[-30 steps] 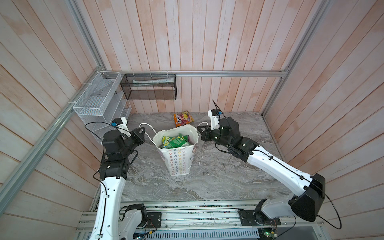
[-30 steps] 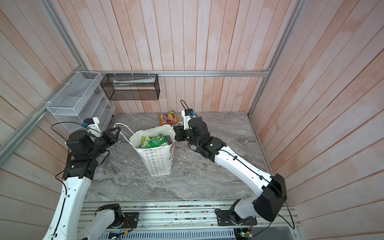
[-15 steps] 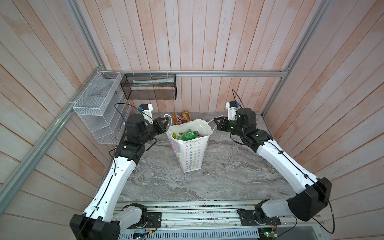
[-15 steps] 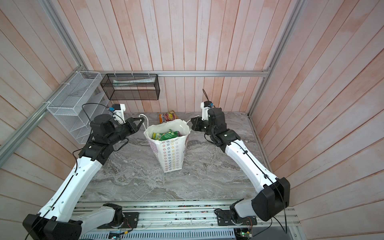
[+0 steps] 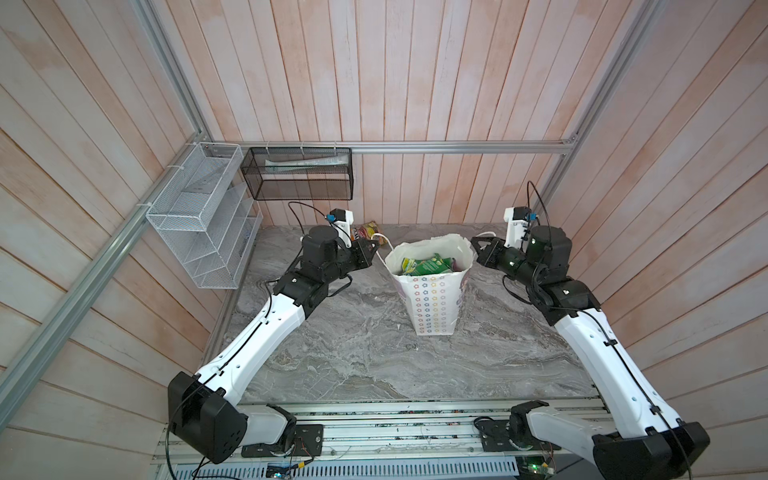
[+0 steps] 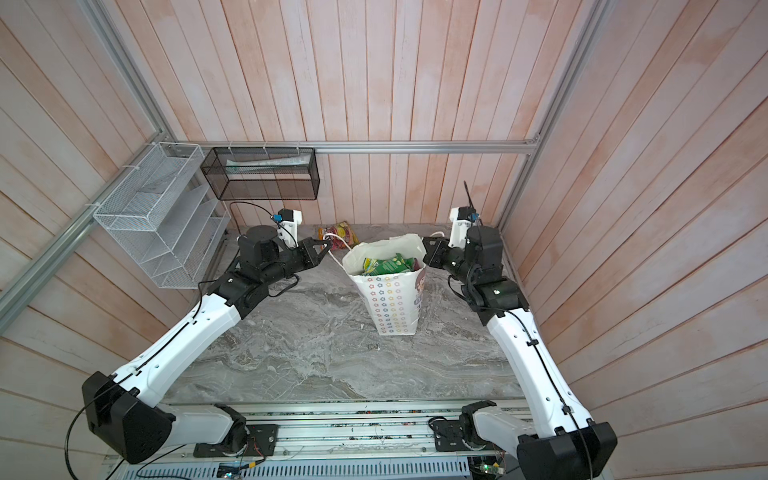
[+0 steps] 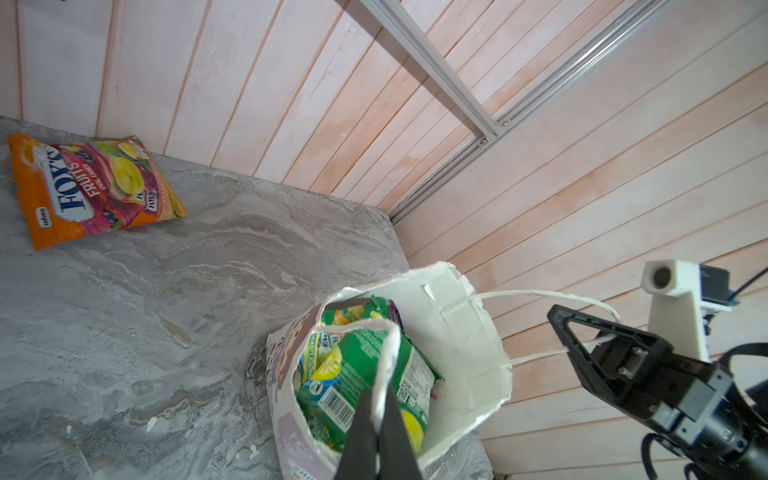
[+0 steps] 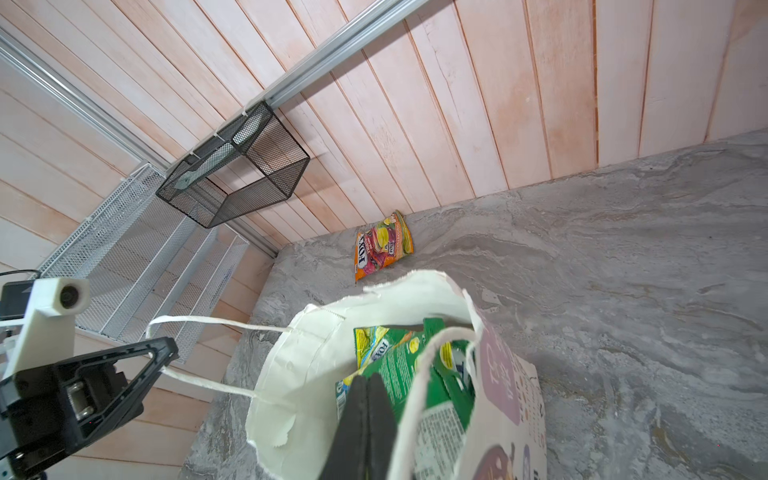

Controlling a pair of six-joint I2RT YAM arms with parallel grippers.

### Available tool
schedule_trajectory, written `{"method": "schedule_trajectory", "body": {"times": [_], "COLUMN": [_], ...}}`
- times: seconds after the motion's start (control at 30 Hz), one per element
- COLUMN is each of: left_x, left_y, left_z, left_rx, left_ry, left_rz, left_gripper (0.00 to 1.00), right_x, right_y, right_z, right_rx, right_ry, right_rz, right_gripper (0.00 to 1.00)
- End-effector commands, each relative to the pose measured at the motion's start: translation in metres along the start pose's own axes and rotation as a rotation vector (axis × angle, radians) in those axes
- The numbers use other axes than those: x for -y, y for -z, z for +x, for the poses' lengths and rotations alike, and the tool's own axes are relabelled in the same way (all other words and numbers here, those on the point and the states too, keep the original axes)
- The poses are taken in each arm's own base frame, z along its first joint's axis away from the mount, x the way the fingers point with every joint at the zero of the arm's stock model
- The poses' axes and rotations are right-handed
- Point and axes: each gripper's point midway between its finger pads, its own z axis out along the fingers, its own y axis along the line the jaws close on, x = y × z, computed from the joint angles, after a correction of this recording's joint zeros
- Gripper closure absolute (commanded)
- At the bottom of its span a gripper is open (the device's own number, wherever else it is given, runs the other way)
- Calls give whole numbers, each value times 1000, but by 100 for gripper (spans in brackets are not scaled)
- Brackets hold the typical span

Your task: Place the snacks into the paper bag

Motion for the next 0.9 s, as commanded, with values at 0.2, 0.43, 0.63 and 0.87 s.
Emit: {"method": "schedule_trajectory", "body": {"times": [0.2,0.43,0.63,0.87], "left_x": [57,54,39,63], "left_y": [14,28,52,91], "left_z": [-23,-17,-9,-25], "left_rx": [128,71,8,-22], "left_ry": [-82,-101,-179,-256], "left_rz": [125,68,-62,-72], "left_gripper": [100,28,0,0], "right_x": [-1,-1,0,4], "right_y": [15,32,42,45], "right_z": [0,10,20,29], "right_rx": [26,26,11,4], "right_ry": [13,-5,-11,-37], "right_rz": [-28,-31,-34,-30], "right_gripper": [100,100,100,100]}}
